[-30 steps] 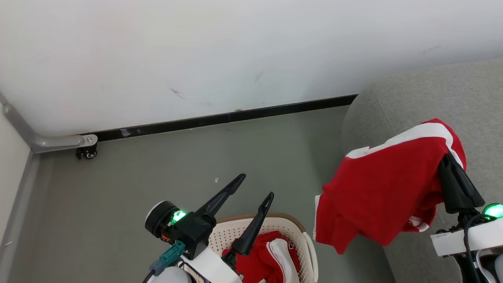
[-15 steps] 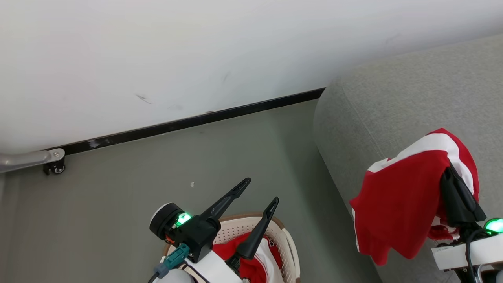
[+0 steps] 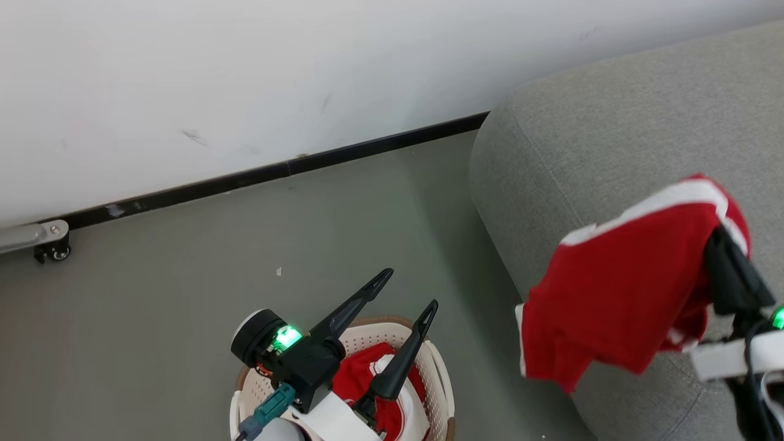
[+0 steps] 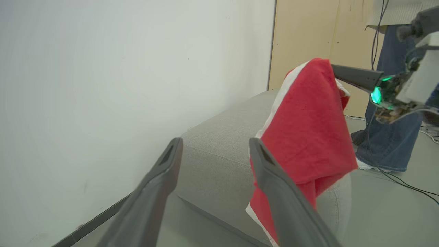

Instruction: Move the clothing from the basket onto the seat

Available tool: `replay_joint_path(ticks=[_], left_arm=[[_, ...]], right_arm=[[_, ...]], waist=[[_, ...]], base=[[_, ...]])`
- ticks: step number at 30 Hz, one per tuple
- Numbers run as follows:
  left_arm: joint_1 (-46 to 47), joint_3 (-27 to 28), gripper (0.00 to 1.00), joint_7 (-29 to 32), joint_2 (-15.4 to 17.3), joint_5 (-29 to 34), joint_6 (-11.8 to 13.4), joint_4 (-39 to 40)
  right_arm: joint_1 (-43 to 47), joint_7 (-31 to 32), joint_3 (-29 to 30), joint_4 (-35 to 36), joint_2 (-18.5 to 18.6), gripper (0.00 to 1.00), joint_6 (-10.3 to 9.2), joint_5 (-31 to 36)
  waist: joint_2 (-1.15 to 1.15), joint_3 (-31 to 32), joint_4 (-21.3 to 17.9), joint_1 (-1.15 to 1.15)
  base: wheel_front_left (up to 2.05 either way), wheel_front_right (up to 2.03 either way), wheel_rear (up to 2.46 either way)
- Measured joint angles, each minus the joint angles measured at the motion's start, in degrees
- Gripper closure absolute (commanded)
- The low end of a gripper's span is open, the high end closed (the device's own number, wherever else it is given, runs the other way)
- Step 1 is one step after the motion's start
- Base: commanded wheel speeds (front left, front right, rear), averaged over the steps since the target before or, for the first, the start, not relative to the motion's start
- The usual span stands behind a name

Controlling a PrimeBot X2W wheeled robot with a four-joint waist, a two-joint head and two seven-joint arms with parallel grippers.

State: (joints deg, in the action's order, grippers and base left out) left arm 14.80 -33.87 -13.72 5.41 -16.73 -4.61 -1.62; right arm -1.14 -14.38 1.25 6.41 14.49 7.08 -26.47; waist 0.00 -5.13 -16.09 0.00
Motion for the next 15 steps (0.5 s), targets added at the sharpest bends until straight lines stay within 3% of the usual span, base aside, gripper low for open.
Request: replay_joint_path(ticks=[15], left_arm=[[2.54, 0.94, 0.0, 1.85, 2.36, 3.16, 1.01, 5.26]], right_arm=[[-25.77, 1.62, 5.91, -12.19, 7.24, 1.0, -0.01, -3.12]], waist=[[0.0, -6.84, 2.57, 0.0]], base=[[0.0, 0.0, 0.0]])
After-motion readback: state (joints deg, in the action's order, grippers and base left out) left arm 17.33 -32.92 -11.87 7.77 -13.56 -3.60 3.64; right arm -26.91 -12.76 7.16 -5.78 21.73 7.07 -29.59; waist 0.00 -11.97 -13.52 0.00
